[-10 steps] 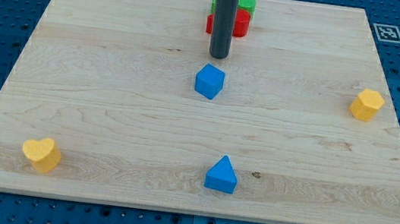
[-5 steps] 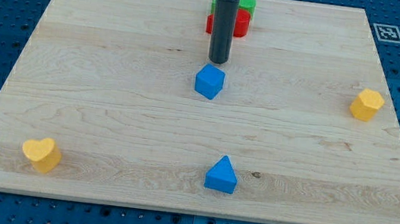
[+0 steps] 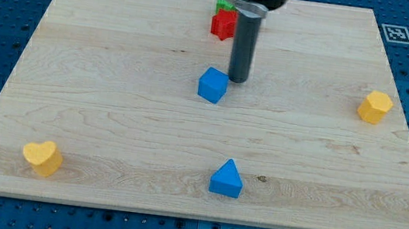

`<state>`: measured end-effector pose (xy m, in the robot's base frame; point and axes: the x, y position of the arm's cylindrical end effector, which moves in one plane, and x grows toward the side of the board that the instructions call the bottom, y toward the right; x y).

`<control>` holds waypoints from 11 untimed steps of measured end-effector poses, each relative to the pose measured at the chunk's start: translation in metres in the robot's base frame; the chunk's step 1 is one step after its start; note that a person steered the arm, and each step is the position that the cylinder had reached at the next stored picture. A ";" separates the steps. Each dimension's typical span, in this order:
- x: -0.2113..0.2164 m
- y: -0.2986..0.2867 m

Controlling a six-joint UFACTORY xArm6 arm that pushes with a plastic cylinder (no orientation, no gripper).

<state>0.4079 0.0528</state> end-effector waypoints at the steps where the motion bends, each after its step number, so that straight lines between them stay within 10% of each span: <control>1: 0.008 0.018; 11: 0.066 0.069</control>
<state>0.4743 0.1218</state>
